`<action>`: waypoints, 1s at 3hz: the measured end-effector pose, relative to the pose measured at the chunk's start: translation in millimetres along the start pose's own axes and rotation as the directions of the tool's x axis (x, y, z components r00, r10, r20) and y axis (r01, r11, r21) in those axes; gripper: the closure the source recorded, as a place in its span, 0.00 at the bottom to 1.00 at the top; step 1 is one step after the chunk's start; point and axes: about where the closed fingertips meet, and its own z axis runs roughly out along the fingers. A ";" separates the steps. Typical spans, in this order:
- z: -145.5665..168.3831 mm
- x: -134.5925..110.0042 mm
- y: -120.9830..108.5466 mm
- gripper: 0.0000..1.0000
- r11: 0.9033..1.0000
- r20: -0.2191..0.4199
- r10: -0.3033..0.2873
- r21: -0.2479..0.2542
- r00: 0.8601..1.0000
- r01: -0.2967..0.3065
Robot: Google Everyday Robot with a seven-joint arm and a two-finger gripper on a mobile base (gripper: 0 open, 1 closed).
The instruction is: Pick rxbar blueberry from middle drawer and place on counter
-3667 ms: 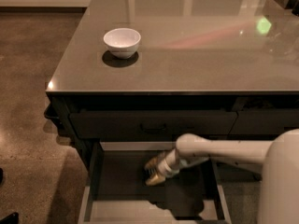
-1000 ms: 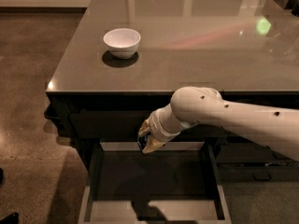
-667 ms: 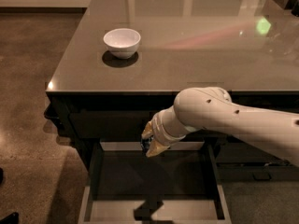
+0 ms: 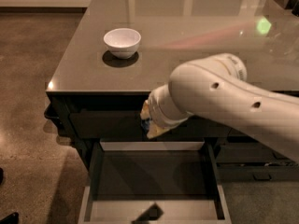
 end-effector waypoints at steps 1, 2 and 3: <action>-32.3 -11.6 -51.1 1.00 0.987 -0.088 -0.117 0.096 0.989 0.125; -35.3 -2.3 -58.2 1.00 0.977 -0.147 -0.173 0.102 0.974 0.189; -35.3 -2.2 -58.2 1.00 0.977 -0.147 -0.173 0.102 0.974 0.189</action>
Offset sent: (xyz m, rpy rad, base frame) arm 0.0195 0.0124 0.0503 -0.0562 -0.1410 0.0357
